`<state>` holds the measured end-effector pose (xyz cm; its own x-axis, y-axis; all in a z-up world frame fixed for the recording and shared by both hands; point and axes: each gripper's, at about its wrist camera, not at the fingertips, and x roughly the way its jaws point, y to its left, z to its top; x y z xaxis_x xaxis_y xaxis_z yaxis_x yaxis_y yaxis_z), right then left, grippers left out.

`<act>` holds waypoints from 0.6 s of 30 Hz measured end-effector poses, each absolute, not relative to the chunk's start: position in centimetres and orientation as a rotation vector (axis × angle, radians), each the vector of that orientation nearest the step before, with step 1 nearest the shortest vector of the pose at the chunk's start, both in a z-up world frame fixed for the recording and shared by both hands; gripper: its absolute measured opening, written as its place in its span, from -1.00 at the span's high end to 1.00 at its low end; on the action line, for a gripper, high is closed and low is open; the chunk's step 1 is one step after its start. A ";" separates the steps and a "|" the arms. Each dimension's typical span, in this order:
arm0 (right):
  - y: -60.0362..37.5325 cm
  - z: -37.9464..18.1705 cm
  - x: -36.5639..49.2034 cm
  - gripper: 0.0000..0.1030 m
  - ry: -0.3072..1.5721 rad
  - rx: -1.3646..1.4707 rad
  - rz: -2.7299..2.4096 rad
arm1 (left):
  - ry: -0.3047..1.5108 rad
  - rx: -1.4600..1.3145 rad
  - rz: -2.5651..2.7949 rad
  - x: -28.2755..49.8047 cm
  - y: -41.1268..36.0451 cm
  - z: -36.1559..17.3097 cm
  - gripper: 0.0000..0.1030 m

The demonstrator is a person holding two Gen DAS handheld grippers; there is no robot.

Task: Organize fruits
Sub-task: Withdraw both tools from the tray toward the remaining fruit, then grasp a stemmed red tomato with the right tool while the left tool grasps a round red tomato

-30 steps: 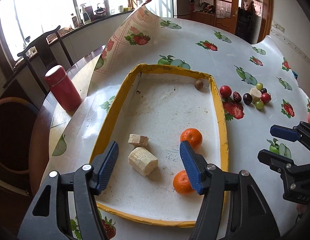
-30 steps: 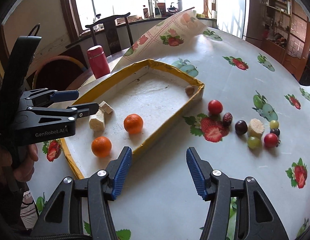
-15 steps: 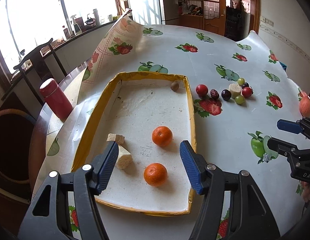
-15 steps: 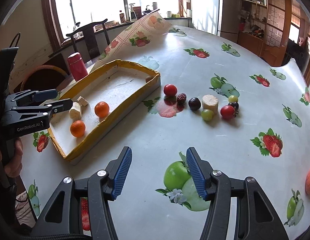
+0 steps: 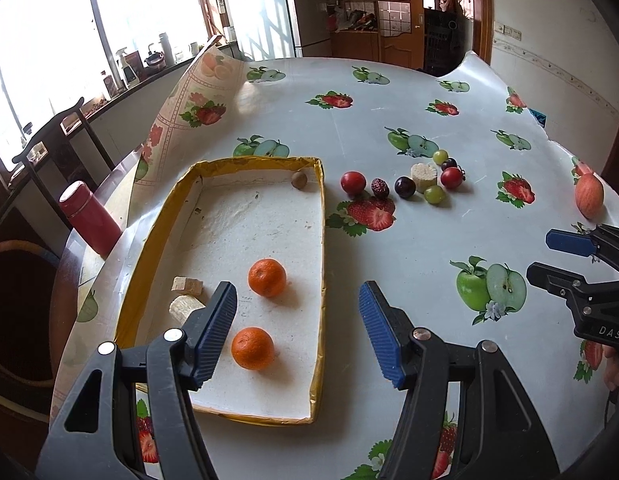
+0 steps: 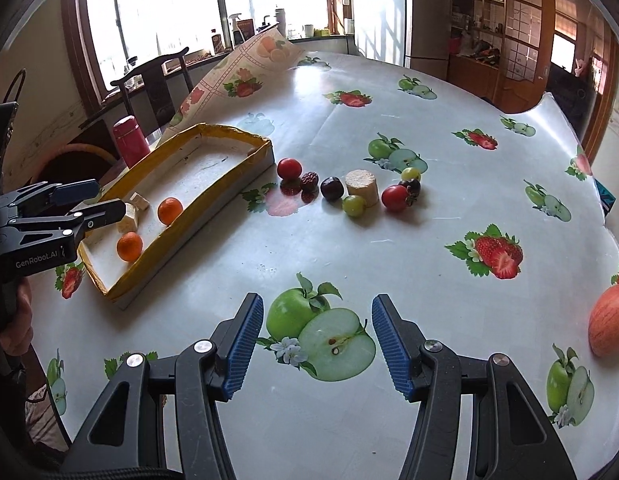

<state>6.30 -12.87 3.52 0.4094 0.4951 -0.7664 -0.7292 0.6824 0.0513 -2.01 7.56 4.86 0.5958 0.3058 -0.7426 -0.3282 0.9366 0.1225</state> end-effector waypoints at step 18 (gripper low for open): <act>-16.1 3.6 6.8 -0.13 0.841 -0.268 0.748 | 0.874 -0.018 0.270 -0.1 4.1 4.5 -0.38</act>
